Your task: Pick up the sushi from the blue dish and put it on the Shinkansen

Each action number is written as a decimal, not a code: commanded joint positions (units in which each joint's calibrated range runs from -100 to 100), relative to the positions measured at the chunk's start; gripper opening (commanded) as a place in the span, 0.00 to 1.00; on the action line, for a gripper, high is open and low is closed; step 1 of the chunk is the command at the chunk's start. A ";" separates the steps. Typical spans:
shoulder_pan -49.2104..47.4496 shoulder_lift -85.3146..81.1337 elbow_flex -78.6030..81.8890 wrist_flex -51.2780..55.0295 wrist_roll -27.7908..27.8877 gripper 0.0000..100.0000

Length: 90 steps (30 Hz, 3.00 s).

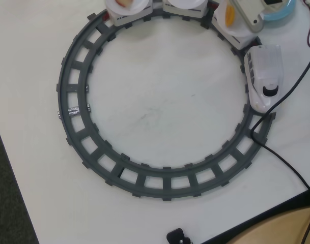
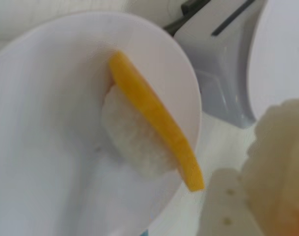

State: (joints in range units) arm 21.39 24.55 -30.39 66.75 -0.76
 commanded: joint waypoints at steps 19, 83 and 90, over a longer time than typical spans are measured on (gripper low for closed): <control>-1.14 -0.20 -2.64 -3.30 0.29 0.02; 0.88 6.31 -2.01 -2.87 0.13 0.17; 1.06 6.31 -2.01 -2.87 0.18 0.20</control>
State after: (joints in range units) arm 22.02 32.04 -28.68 63.69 -0.76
